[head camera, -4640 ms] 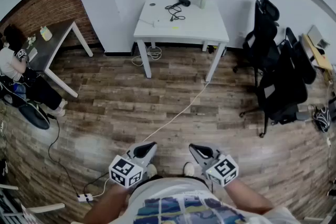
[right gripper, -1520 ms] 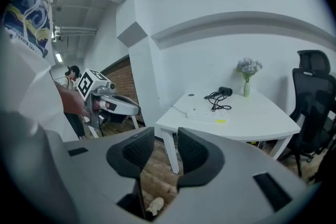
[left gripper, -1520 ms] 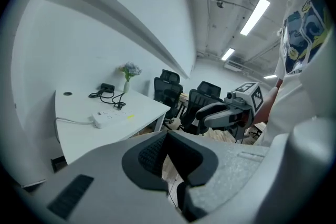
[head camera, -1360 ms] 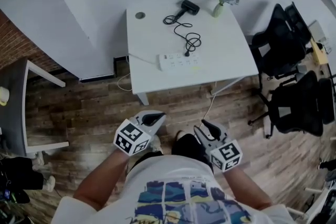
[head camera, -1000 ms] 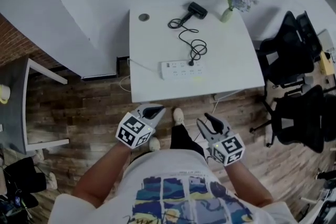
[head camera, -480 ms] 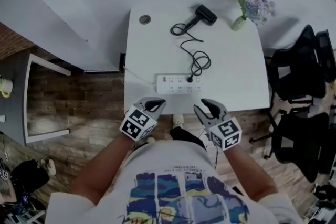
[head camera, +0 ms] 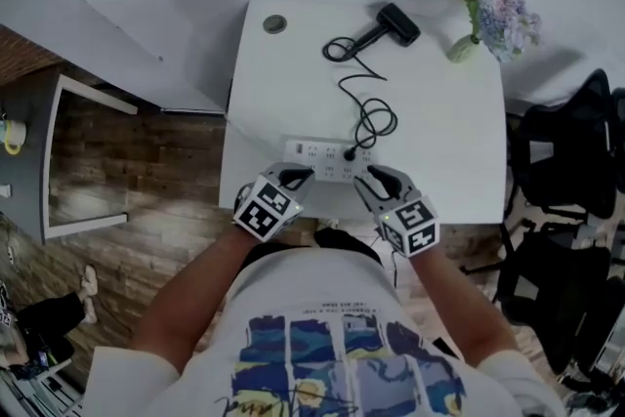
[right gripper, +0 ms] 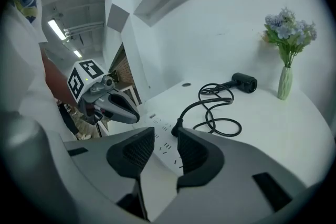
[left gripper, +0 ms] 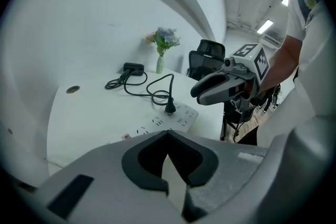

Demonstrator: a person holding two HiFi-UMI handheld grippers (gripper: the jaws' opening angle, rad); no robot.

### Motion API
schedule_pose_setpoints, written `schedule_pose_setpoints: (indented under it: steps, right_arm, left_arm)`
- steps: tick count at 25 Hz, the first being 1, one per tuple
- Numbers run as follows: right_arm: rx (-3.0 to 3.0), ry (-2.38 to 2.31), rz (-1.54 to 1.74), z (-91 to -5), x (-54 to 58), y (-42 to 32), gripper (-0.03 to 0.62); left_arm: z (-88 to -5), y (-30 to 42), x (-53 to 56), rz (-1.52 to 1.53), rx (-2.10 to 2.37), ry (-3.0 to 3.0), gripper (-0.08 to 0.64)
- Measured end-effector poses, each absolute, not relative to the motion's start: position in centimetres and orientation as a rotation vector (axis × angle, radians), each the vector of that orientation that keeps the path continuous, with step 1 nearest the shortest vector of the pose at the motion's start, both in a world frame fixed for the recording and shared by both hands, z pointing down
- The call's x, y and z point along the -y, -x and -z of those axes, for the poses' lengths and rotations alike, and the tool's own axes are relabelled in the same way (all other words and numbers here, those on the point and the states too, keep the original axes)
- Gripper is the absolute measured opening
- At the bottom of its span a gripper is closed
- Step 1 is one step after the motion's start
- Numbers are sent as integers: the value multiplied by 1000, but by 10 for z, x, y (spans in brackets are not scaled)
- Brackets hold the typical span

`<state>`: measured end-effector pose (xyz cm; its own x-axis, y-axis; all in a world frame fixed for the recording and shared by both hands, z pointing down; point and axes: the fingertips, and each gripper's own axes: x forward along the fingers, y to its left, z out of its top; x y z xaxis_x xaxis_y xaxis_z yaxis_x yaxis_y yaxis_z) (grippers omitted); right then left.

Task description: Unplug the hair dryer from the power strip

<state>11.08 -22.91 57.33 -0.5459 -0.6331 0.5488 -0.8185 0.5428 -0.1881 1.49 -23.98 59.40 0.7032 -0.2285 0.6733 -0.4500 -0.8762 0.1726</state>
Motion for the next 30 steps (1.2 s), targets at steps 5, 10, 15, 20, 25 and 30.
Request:
schedule_pose_setpoints:
  steps: [5, 10, 15, 20, 25, 30]
  right_arm:
    - [2373, -1105, -623, -586, 247, -109, 140]
    - [2385, -1056, -649, -598, 261, -109, 143]
    - [2380, -1023, -664, -608, 269, -107, 143]
    - [2399, -1003, -683, -610, 278, -104, 138]
    - [2407, -971, -684, -611, 283, -97, 129]
    - [2408, -949, -689, -615, 284, -94, 110]
  left_arm:
    - [-610, -20, 249, -1014, 552, -2551, 0]
    - [-624, -24, 255, -1060, 552, -2512, 0]
    - [-631, -28, 257, -1084, 547, -2504, 0]
    - [-633, -29, 258, -1082, 529, -2500, 0]
    - [-633, -28, 258, -1064, 525, -2505, 0]
    - [-633, -29, 258, -1066, 509, -2510, 0]
